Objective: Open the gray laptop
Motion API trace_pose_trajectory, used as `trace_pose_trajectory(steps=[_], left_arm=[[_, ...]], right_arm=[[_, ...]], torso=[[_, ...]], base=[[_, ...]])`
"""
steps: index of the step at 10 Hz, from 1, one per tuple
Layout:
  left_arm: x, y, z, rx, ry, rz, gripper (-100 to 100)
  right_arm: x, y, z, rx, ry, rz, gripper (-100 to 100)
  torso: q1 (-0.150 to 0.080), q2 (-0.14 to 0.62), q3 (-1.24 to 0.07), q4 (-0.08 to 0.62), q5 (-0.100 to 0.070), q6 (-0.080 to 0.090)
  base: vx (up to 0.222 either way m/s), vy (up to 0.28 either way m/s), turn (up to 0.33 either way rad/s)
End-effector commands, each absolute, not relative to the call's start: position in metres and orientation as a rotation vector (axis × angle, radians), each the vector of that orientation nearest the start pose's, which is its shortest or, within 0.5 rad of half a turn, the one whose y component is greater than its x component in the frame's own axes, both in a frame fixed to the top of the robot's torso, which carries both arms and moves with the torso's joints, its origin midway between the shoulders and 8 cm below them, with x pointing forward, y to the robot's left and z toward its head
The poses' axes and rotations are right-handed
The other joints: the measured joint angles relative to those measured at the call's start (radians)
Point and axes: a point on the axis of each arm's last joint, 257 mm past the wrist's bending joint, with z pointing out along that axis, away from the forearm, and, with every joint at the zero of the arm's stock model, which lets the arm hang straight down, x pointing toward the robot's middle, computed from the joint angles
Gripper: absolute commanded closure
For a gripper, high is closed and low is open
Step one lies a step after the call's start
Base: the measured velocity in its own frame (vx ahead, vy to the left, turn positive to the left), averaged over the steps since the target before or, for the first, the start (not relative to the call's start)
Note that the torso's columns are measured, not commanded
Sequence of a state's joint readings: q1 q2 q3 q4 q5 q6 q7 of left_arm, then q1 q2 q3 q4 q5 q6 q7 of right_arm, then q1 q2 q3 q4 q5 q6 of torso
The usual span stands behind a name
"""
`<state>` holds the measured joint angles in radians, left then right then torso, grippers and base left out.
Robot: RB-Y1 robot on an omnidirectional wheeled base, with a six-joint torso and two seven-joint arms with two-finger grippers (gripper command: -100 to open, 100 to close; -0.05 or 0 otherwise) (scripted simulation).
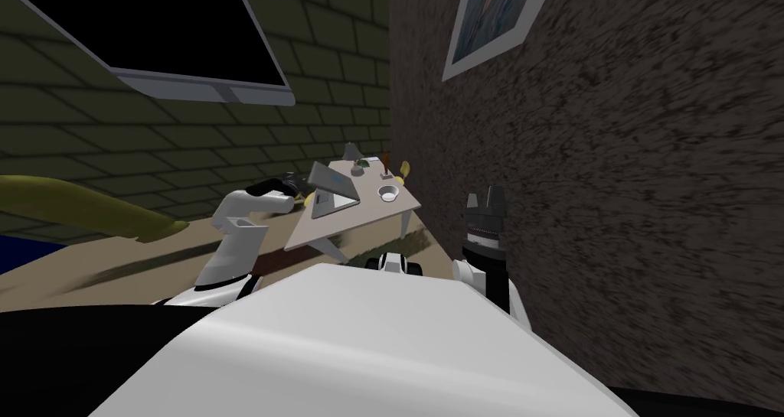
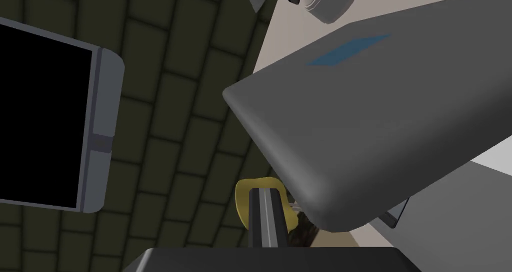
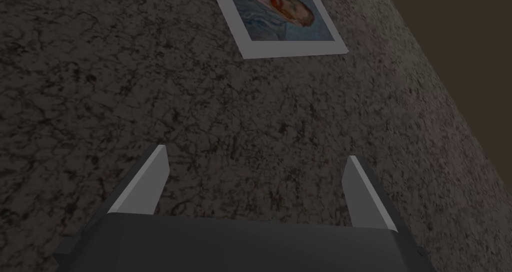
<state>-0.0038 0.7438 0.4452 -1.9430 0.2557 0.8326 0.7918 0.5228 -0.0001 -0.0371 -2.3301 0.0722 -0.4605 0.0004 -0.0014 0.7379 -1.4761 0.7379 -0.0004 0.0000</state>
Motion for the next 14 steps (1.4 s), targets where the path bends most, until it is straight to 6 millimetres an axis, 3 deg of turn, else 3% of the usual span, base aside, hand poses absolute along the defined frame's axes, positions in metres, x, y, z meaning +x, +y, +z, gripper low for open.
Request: trace_pose_trajectory(steps=[1, 3, 4, 5, 14], left_arm=[[0.486, 0.564, -0.047, -1.735, 0.669, -1.091, 100], [0.493, 0.562, -0.067, -1.772, 0.616, -1.159, 100], [0.491, 0.563, -0.063, -1.764, 0.633, -1.136, 100], [0.491, 0.57, -0.069, -1.736, 0.656, -1.094, -100], [0.48, 0.603, -0.096, -1.567, 0.823, -0.819, -100]], right_arm=[[0.338, -0.285, 0.032, 0.616, 0.659, 1.207, 0], [0.338, -0.285, 0.032, 0.616, 0.659, 1.207, 0], [0.338, -0.285, 0.032, 0.616, 0.659, 1.207, 0], [0.338, -0.285, 0.032, 0.616, 0.659, 1.207, 0], [0.338, -0.285, 0.032, 0.616, 0.659, 1.207, 0]], torso=[[0.002, 0.001, 0.001, 0.0, 0.0, 0.0], [0.002, 0.0, 0.0, 0.0, 0.001, 0.0], [0.003, 0.001, 0.0, 0.0, 0.001, 0.0], [0.0, -0.001, 0.0, 0.0, 0.0, 0.0], [0.002, 0.0, 0.0, 0.0, 0.001, 0.0]], base=[[-0.041, 0.048, 0.011], [-0.05, 0.062, 0.031], [-0.027, 0.033, 0.005], [0.0, -0.035, 0.011], [0.013, -0.08, 0.014]])
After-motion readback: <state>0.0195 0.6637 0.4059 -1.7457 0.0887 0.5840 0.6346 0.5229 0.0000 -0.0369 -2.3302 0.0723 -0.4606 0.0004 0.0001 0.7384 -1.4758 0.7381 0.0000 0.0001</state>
